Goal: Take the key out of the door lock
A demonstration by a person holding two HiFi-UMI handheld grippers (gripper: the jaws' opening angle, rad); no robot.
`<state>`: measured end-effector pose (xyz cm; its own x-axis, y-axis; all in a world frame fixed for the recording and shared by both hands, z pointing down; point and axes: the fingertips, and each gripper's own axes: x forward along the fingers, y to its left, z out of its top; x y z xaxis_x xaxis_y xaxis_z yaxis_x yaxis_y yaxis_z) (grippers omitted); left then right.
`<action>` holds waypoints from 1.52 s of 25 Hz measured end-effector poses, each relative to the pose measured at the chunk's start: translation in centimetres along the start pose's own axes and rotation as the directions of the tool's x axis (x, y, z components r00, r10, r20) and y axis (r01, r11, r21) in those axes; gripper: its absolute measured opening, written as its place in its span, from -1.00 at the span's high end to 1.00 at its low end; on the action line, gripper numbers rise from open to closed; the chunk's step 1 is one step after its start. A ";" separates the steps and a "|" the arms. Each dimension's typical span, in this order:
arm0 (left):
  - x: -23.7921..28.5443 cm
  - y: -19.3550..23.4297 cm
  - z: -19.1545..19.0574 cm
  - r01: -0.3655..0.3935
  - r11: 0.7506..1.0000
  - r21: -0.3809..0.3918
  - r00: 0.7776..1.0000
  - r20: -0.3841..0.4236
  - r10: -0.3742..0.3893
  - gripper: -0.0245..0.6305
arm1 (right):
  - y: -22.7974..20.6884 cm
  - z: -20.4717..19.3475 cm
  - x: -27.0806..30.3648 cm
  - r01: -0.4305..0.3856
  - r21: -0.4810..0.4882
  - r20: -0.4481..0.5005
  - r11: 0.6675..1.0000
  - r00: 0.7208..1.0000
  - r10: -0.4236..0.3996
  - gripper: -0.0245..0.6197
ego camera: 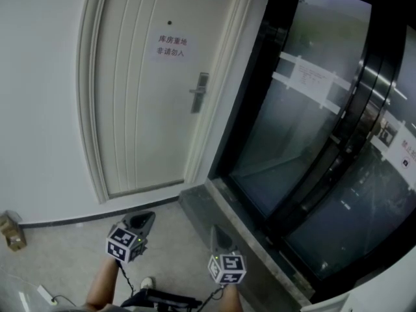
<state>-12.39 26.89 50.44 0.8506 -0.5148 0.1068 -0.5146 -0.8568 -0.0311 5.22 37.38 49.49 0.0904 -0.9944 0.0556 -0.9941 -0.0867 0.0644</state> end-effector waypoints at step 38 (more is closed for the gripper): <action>21.6 17.2 2.7 0.058 0.998 0.018 0.998 -0.003 -0.058 0.91 | -6.3 2.5 25.6 0.058 0.009 0.005 0.998 0.998 -0.058 0.89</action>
<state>-2.56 0.95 49.50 0.8786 -0.4644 0.1114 -0.4626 -0.8855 -0.0431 13.69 12.30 48.02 0.1480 -0.9879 0.0471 -0.9876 -0.1451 0.0590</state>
